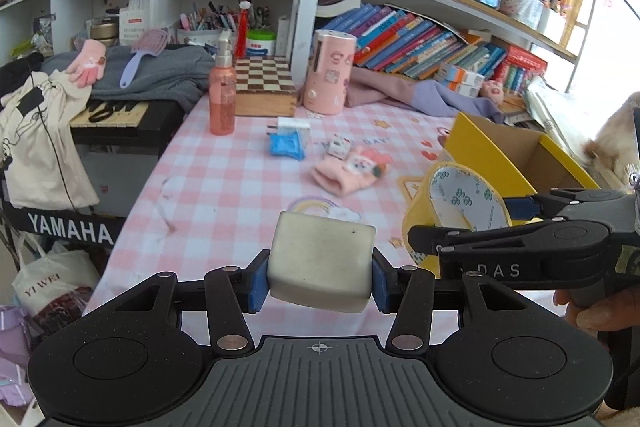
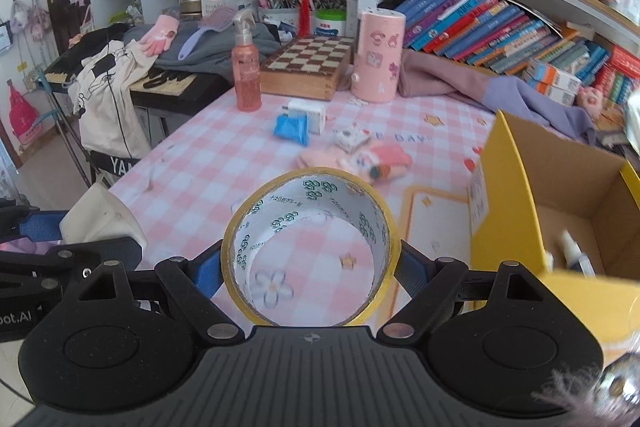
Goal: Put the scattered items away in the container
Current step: 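Carry the soap bar and tape roll over the yellow box with both grippers, then lower the soap and tape roll into the box and open both grippers, then withdraw both tools from the box back toward the table items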
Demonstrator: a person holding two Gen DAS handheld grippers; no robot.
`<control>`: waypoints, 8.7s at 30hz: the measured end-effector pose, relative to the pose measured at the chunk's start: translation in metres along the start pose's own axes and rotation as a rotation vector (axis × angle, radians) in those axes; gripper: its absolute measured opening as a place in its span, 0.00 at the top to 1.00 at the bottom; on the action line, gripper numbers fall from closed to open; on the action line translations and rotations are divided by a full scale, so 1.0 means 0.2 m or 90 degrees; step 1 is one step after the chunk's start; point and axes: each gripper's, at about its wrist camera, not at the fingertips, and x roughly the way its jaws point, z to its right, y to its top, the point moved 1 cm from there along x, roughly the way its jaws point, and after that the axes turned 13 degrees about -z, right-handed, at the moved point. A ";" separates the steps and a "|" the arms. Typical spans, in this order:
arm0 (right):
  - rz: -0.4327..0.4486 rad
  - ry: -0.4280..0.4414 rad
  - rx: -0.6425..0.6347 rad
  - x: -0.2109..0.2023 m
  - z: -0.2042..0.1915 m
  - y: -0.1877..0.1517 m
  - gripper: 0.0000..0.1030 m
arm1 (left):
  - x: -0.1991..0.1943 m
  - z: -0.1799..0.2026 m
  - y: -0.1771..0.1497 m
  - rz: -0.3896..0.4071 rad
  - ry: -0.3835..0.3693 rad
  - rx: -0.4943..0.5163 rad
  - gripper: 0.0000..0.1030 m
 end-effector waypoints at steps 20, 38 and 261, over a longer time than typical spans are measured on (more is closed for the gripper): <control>-0.006 -0.067 0.120 -0.27 0.09 -0.44 0.19 | -0.08 0.24 -0.19 -0.024 -0.087 0.103 0.53; -0.026 -0.152 0.241 -0.42 0.30 -0.68 0.19 | 0.02 0.53 -0.20 -0.065 -0.186 0.213 0.53; -0.022 -0.097 0.188 -0.24 0.26 -0.53 0.32 | 0.06 0.32 -0.15 -0.036 -0.062 0.114 0.23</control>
